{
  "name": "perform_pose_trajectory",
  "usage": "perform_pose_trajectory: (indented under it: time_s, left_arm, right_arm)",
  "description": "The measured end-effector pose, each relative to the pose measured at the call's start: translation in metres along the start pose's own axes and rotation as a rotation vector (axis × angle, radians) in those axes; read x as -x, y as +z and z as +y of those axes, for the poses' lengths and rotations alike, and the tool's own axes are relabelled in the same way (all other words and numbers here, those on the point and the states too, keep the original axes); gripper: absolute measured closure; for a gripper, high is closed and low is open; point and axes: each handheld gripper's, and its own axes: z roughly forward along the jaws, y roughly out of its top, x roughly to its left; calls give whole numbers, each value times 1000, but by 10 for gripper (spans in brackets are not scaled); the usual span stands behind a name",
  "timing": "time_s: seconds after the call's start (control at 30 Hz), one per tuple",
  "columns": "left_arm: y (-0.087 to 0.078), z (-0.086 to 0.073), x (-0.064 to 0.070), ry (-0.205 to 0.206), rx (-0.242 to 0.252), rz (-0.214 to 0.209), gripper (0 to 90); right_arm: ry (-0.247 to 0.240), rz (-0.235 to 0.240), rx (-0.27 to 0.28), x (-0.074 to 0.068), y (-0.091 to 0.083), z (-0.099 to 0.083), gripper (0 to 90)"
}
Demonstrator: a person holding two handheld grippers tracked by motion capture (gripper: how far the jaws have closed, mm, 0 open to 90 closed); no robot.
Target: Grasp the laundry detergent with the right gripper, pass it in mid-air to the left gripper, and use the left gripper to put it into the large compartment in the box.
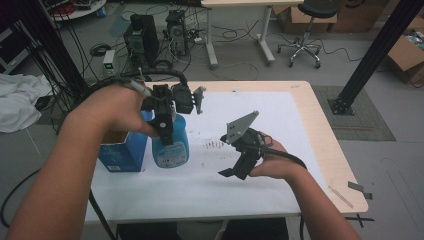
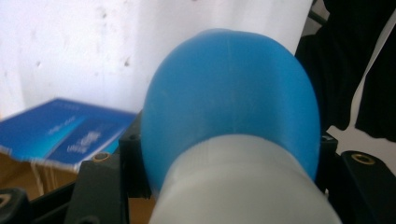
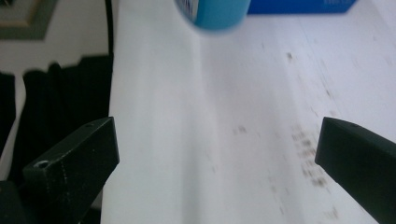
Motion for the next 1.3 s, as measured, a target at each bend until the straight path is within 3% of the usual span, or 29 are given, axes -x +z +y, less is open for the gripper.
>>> perform_pose_trajectory:
  time_s: [0.03,0.07,0.1,0.13,0.17,0.2,0.23,0.27,0.3,0.37,0.4,0.43,0.47,0.5,0.53,0.57,0.63,0.67,0.7,0.8,0.9,0.93,0.97,1.07,1.1,1.13,1.17,1.2,1.3]
  left_arm:
    - [0,0,0,0,0,0,380]
    - [-7,-5,-5,-36,7,2,380]
    - [-7,-5,-5,-36,7,2,380]
    - [-13,-9,-10,-73,10,2,380]
    - [-13,-9,-10,-73,10,2,380]
    - [-19,-14,-16,-105,5,-3,380]
    - [-19,-14,-16,-105,5,-3,380]
    - [-25,-18,-22,-161,13,-10,380]
    - [-25,-18,-22,-161,13,-10,380]
    - [-34,-26,-33,-287,26,-26,380]
    - [-36,-28,-35,-317,27,-27,380]
    - [-36,-28,-35,-317,27,-27,380]
    - [-40,-32,-40,-367,27,-24,380]
    - [-42,-34,-42,-392,26,-23,380]
    - [-46,-38,-48,-454,27,-26,380]
    - [-46,-38,-48,-454,27,-26,380]
    - [-52,-44,-54,-532,18,-32,380]
    - [-53,-47,-56,-558,13,-34,380]
    - [-53,-47,-56,-558,13,-34,380]
    - [-60,-56,-61,-657,15,-44,380]
    - [-64,-62,-63,-694,17,-52,380]
    - [-68,-68,-66,-744,26,-62,380]
    - [-68,-68,-66,-744,26,-62,380]
    - [-75,-80,-72,-827,29,-78,380]
    - [-75,-80,-72,-827,29,-78,381]
    - [-77,-86,-75,-871,28,-103,380]
    - [-77,-86,-75,-871,28,-103,380]
    - [-80,-91,-77,-908,32,-112,380]
    - [-81,-95,-79,-937,24,-110,380]
  right_arm:
    - [0,0,0,0,0,0,0]
    - [2,0,-40,2,-8,0,0]
    - [2,0,-40,2,-8,0,0]
    - [3,-10,-76,3,-16,0,0]
    - [3,-10,-76,3,-16,0,0]
    - [3,-19,-111,4,-23,1,0]
    - [3,-19,-111,4,-23,1,0]
    - [-3,-29,-144,5,-31,1,0]
    - [-3,-29,-144,5,-31,1,0]
    - [-6,-40,-165,6,-39,1,0]
    - [-7,-47,-173,6,-41,1,0]
    - [-7,-47,-173,6,-41,1,0]
    - [-8,-50,-177,7,-43,0,0]
    - [-7,-51,-184,8,-45,-1,0]
    - [-8,-53,-191,8,-47,-2,0]
    - [-8,-53,-191,8,-47,-2,0]
    - [-12,-55,-201,9,-50,-1,0]
    - [-11,-54,-204,9,-50,-1,0]
    - [-11,-54,-204,9,-50,-1,0]
    - [-21,-51,-234,9,-50,0,0]
    - [-23,-42,-245,10,-51,0,0]
    - [-24,-43,-253,11,-52,0,0]
    - [-24,-43,-253,11,-52,0,0]
    - [-26,-40,-277,12,-55,0,0]
    - [-26,-40,-277,12,-55,0,0]
    - [-30,-43,-288,12,-56,0,0]
    - [-30,-43,-288,12,-56,0,0]
    - [-28,-41,-287,12,-59,-1,0]
    - [-29,-46,-294,13,-61,-1,0]
